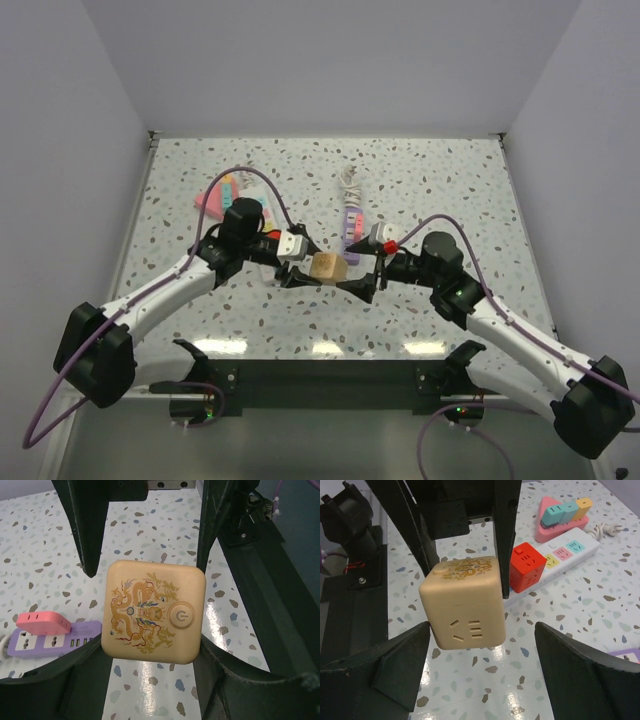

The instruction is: Insert the plug

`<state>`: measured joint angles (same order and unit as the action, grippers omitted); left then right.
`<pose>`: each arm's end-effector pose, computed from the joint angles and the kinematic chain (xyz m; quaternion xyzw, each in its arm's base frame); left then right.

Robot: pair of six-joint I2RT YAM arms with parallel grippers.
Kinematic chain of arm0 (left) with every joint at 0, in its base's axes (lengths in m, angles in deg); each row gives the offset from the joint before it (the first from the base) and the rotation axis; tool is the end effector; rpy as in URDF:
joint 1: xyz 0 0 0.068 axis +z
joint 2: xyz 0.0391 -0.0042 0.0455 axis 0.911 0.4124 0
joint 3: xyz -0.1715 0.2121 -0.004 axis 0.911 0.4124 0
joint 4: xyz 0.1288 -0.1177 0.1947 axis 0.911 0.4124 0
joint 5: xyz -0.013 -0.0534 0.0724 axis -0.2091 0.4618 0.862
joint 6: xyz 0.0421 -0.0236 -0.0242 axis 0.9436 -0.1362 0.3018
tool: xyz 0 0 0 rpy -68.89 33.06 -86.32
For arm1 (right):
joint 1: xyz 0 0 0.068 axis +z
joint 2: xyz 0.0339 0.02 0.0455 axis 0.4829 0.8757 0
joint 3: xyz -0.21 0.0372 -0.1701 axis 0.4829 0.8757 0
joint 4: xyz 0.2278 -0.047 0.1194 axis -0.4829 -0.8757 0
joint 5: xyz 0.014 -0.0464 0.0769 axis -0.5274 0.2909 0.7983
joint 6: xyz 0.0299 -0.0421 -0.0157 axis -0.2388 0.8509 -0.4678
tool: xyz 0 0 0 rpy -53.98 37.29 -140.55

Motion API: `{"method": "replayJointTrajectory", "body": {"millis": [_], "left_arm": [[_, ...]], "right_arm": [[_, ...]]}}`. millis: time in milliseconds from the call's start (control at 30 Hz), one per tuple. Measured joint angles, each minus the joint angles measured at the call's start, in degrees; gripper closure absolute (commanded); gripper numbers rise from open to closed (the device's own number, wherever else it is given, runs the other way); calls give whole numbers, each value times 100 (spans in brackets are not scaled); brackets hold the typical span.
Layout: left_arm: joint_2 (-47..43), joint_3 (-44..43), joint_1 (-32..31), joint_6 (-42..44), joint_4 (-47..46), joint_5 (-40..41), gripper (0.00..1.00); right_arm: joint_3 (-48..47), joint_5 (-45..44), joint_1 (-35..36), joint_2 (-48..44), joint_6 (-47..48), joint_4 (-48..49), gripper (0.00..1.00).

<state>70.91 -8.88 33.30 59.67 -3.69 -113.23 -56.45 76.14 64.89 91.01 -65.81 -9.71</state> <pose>0.2017 -0.1641 0.2682 0.6038 0.5031 -0.4364 0.4380 0.1538 0.1384 0.2777 -0.4531 0.5874 0.3913 0.5447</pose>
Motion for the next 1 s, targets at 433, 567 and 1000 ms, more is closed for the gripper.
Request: {"method": "replayJointTrajectory", "body": {"millis": [433,567,1000], "left_arm": [[155,-227,-111,-4,184,-146,100],[192,-234,-105,-162,223,-59,70],[-61,247,-186,-2527,-1810,1346,0]], "right_arm": [[-2,323,131,393,199,225,39],[-7,426,175,498,264,223,69],[-22,-1172,212,424,-111,267,100]]}}
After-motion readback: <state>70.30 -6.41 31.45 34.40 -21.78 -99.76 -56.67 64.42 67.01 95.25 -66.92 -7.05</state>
